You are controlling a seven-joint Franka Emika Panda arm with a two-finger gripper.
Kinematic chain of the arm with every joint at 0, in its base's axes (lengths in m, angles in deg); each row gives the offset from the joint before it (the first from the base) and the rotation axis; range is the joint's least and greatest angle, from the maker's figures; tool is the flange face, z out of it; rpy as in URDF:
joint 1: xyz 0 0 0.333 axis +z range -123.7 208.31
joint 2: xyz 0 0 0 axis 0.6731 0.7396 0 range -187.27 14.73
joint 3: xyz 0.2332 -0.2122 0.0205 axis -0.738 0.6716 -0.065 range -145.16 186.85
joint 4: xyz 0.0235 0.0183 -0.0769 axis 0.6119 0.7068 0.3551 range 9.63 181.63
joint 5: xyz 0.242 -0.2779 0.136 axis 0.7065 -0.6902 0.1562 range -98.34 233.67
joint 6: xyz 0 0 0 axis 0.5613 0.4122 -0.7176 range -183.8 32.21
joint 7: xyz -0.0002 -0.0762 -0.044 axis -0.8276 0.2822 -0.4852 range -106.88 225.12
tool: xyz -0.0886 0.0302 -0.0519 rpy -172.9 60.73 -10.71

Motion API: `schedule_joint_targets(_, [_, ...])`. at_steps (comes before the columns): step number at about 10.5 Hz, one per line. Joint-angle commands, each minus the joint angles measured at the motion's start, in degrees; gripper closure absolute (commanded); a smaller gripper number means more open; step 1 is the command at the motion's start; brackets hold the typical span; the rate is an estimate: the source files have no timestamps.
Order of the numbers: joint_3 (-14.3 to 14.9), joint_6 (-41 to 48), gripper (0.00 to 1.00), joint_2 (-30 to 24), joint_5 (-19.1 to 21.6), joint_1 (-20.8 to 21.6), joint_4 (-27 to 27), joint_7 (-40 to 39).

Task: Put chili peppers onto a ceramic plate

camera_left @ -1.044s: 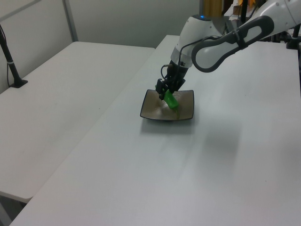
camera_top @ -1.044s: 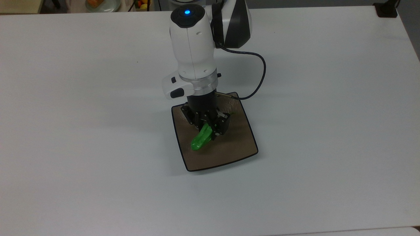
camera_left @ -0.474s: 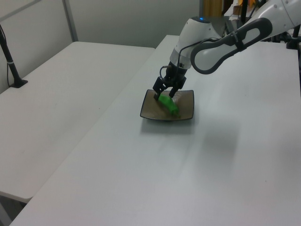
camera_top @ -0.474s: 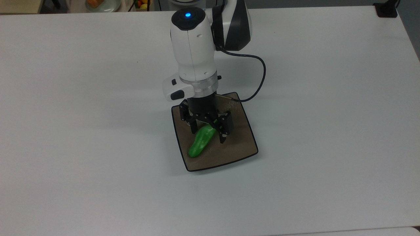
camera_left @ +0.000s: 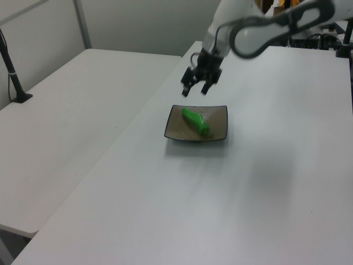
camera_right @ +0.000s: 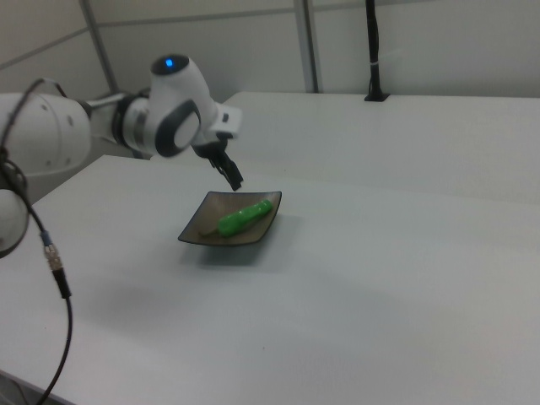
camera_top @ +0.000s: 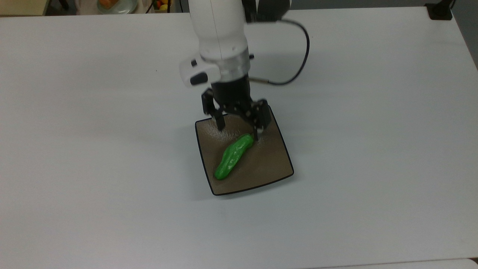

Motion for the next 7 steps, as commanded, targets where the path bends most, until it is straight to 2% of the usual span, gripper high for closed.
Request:
schedule_joint_targets(1, [1.22, 20.73, 0.00, -12.43, -4.23, -0.76, 1.66, 0.01])
schedule_joint_targets(3, [1.49, 29.47, 0.00, -18.24, -8.80, -0.59, 1.66, -0.43])
schedule_joint_targets(5, [1.40, 37.12, 0.00, -22.56, -10.40, -0.15, 2.01, -3.57])
schedule_joint_targets(7, [1.40, 42.06, 0.00, -24.59, -10.23, -0.15, 2.10, -14.78])
